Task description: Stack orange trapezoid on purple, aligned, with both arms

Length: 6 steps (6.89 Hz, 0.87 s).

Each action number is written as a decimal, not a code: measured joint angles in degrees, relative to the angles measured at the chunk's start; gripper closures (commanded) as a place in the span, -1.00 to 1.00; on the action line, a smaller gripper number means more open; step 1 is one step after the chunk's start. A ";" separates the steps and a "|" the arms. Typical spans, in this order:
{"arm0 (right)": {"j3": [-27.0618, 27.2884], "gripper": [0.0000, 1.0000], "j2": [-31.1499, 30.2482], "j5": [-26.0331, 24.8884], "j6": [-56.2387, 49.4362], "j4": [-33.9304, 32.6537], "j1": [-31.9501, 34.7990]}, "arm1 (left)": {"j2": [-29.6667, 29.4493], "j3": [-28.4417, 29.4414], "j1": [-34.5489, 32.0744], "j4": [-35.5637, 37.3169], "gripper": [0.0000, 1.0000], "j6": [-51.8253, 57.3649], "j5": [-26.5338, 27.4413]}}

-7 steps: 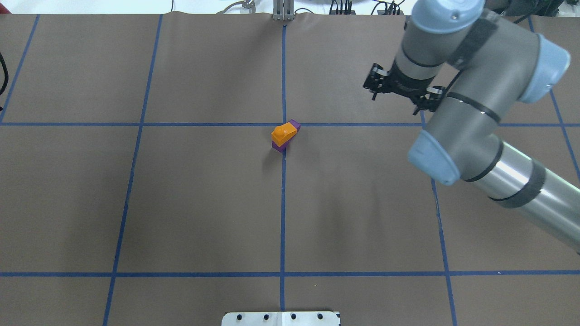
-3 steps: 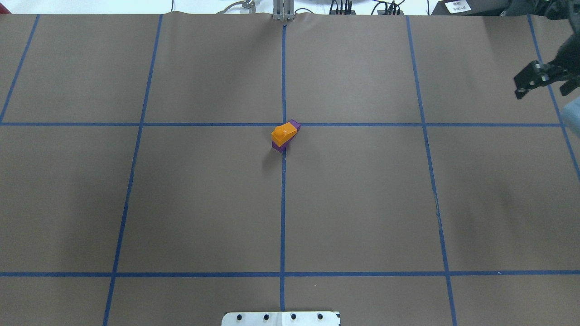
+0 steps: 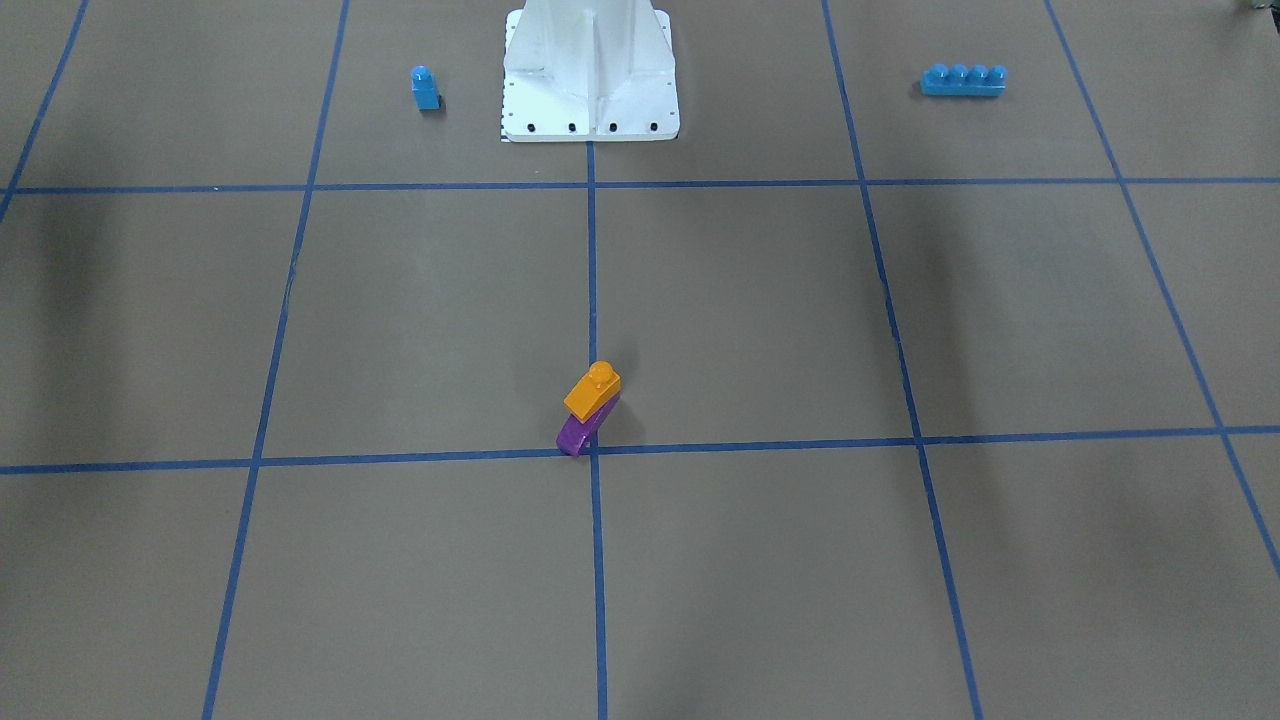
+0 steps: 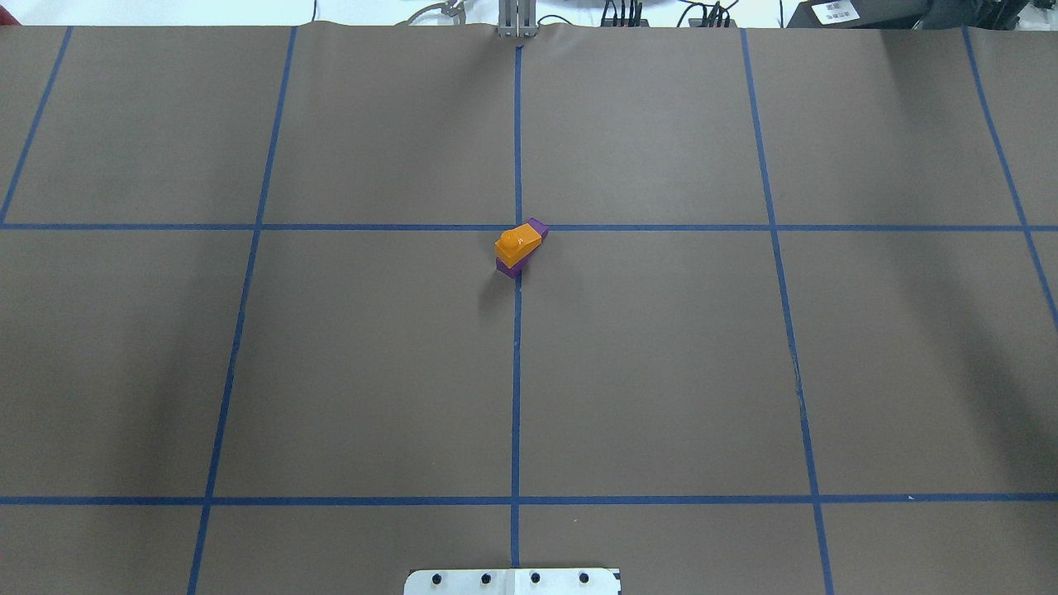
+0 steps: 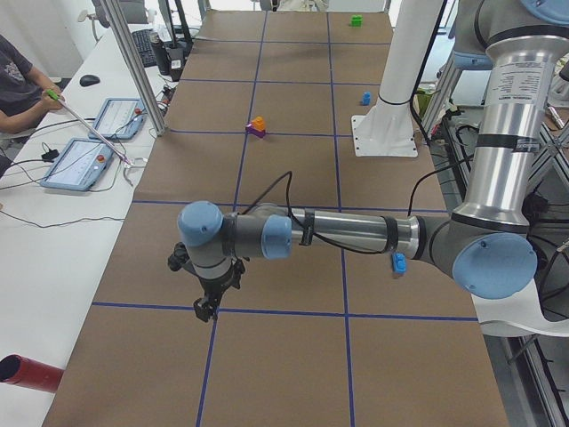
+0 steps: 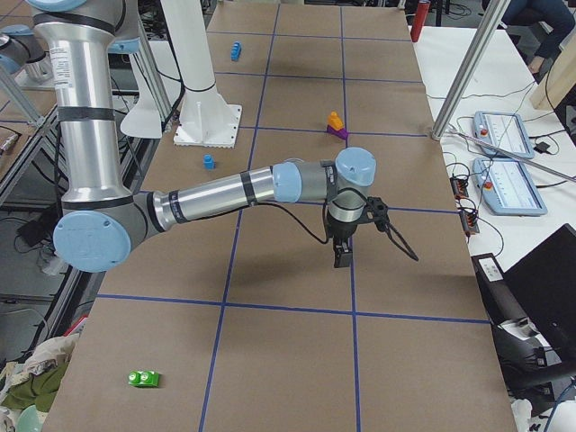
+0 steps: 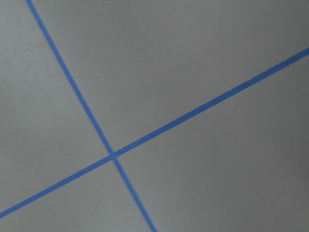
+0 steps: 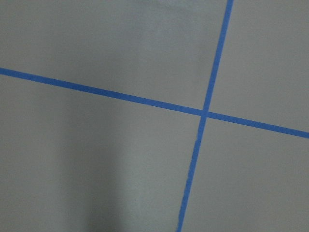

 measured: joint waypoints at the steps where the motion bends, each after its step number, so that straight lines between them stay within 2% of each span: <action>1: -0.95 -1.00 -1.04 -0.23 -1.19 1.06 1.31 | 1.84 1.59 -0.73 -5.29 -1.00 -0.42 -0.31; 3: -3.03 -1.00 -3.64 -0.31 -1.65 1.89 2.58 | 3.21 -0.05 -1.01 -8.57 -1.00 -8.87 0.40; 5: -5.02 -1.00 -4.86 0.54 -1.58 2.13 3.46 | 3.59 -5.27 0.04 -4.54 -1.00 -12.37 0.68; 6: -6.09 -1.00 -4.97 2.52 -1.57 2.23 4.47 | 3.80 -7.65 0.90 -1.74 -1.00 -12.76 0.69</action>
